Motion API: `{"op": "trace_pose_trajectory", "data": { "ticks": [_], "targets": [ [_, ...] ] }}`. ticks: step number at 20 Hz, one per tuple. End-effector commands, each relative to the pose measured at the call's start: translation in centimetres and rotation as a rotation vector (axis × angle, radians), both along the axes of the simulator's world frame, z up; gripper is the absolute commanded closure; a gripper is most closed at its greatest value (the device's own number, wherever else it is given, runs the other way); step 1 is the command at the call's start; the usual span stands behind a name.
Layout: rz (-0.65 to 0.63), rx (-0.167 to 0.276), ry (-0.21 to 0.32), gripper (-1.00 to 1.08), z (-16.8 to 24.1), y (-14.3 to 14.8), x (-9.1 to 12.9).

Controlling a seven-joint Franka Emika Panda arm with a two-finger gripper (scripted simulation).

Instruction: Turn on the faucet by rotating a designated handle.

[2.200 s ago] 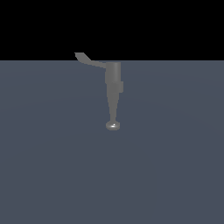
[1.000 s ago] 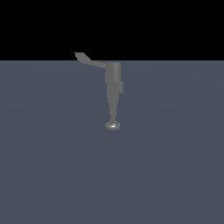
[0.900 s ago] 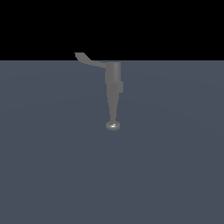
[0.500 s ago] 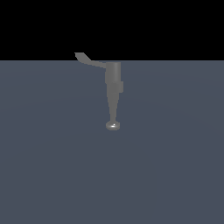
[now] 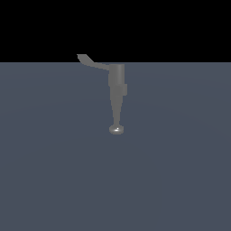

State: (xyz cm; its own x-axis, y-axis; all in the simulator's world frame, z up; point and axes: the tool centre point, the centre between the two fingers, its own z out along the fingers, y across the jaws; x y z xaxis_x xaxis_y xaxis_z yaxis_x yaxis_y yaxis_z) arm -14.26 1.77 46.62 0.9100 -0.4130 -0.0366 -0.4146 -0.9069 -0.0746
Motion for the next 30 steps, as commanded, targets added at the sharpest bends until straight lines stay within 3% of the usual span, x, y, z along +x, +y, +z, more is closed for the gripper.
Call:
{"op": "trace_pose_trajectory", "data": {
  "ticks": [1, 15, 30],
  "targets": [
    [-0.062, 0.006, 0.008, 1.08, -0.6, 0.4, 1.4],
    [-0.407, 0.007, 0.05, 1.08, -5.1, 2.9, 9.0],
    [-0.778, -0.035, 0.064, 1.08, -11.6, 6.1, 16.1]
  ]
}}
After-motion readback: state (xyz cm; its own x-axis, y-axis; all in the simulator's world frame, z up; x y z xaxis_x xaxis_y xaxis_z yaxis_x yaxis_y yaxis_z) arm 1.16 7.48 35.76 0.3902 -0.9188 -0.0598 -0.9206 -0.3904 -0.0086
